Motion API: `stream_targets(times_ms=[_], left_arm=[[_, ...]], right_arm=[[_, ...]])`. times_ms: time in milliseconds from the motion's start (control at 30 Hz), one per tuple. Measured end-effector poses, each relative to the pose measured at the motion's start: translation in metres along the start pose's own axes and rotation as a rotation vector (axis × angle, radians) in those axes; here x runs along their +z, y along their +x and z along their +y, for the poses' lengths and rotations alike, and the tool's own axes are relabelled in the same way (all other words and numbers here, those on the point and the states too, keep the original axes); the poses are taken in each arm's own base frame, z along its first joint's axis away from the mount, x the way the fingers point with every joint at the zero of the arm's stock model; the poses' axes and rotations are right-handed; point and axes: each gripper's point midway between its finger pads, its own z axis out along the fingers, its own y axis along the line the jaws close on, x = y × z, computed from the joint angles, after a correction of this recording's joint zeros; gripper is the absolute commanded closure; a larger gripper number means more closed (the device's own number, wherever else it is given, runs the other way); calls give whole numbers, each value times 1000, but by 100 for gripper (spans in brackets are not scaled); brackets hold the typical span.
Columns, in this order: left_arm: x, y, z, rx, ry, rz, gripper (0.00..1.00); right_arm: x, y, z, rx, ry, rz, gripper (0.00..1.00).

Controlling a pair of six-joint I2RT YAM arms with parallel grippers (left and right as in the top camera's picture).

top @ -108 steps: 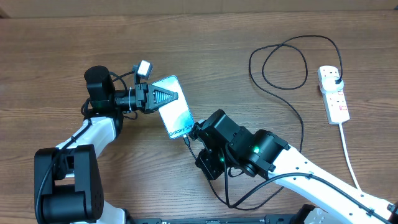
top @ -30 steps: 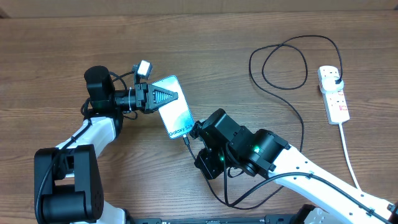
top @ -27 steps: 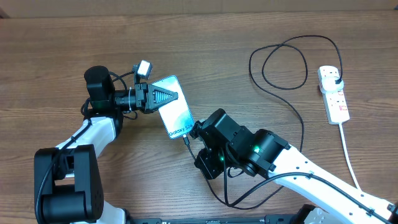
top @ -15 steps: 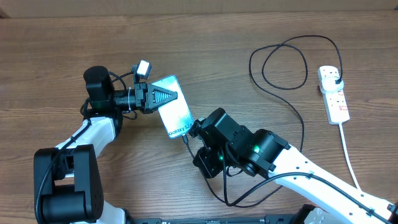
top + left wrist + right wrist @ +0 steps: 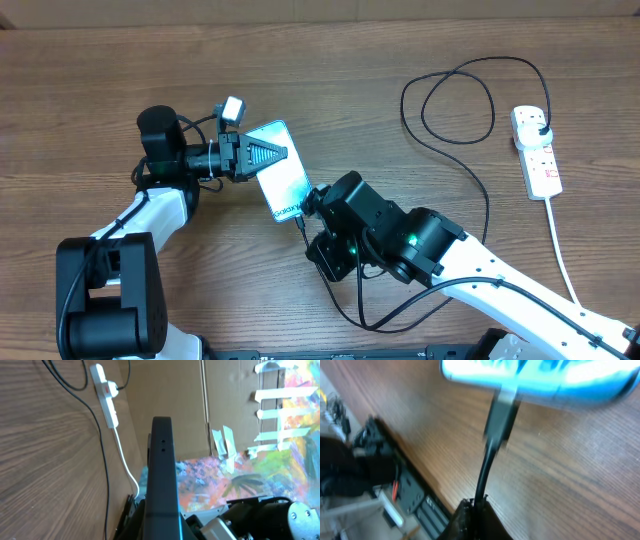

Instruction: Plug charger to phone and switch on socket

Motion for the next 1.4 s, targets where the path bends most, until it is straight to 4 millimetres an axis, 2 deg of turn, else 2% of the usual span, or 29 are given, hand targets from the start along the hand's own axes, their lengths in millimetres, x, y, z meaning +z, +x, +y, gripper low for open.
stream_targets(times_ms=[100, 133, 200, 333, 467, 633, 867, 933, 1100, 1200, 1400], left_arm=[[3, 3, -1, 0, 6, 16, 96], [4, 4, -1, 1, 7, 20, 96], [4, 4, -1, 1, 8, 22, 96], [4, 5, -2, 1, 10, 25, 96], [4, 5, -2, 1, 10, 26, 96], [4, 5, -2, 1, 11, 28, 96], [4, 5, -2, 1, 11, 28, 96], [4, 5, -2, 1, 11, 28, 96], [4, 5, -2, 4, 11, 28, 96], [4, 5, -2, 17, 11, 27, 96], [4, 5, -2, 21, 11, 27, 96]], right_arm=[[0, 1, -2, 8, 13, 3, 73], [0, 2, -3, 10, 16, 7, 65], [0, 2, -4, 5, 19, 7, 57], [0, 2, -5, 9, 24, 5, 52], [0, -5, -2, -1, 16, -20, 52], [-1, -12, -3, -3, 22, -53, 63], [-2, -21, -11, 22, 75, -95, 64], [-1, -22, -12, 29, 80, -99, 64], [10, -19, -16, 75, 83, -67, 76], [17, -15, -17, 95, 77, -41, 77], [18, -16, -15, 102, 65, -44, 80]])
